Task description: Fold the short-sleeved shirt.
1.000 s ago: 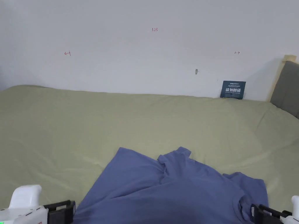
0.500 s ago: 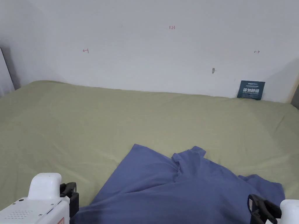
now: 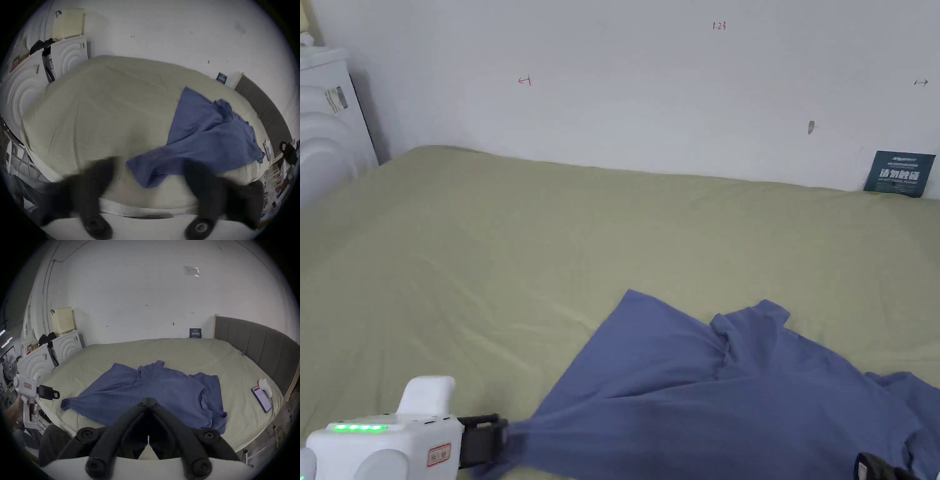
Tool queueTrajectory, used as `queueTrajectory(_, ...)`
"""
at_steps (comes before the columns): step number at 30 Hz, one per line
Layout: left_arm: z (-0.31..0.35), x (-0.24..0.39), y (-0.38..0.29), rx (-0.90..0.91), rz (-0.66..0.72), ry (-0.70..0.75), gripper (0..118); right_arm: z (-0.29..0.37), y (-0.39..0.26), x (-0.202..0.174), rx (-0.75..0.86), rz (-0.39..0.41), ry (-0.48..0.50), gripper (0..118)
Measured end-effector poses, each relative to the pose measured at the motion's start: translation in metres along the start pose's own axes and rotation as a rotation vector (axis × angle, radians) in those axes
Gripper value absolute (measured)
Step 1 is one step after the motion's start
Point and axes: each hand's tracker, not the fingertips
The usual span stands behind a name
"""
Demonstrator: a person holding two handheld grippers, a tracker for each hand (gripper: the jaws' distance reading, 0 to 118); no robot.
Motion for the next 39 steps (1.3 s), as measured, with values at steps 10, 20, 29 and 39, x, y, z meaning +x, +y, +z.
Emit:
queueTrajectory(10,-0.056,0.003,0.004,-0.161,-0.098,0.023,36,-0.026,-0.007,0.012,-0.084,-0.004,-0.013,1)
queueTrajectory(20,-0.048,0.016,0.004,-0.142,-0.089,-0.031,2,-0.134,0.038,0.053,-0.183,0.106,-0.064,1)
queueTrajectory(29,-0.054,0.008,0.008,-0.155,-0.060,-0.053,2,-0.326,0.097,0.121,-0.460,0.065,-0.008,76)
queueTrajectory(39,-0.058,0.010,0.011,-0.167,-0.080,-0.038,2,-0.360,0.081,0.105,-0.614,0.189,-0.072,19)
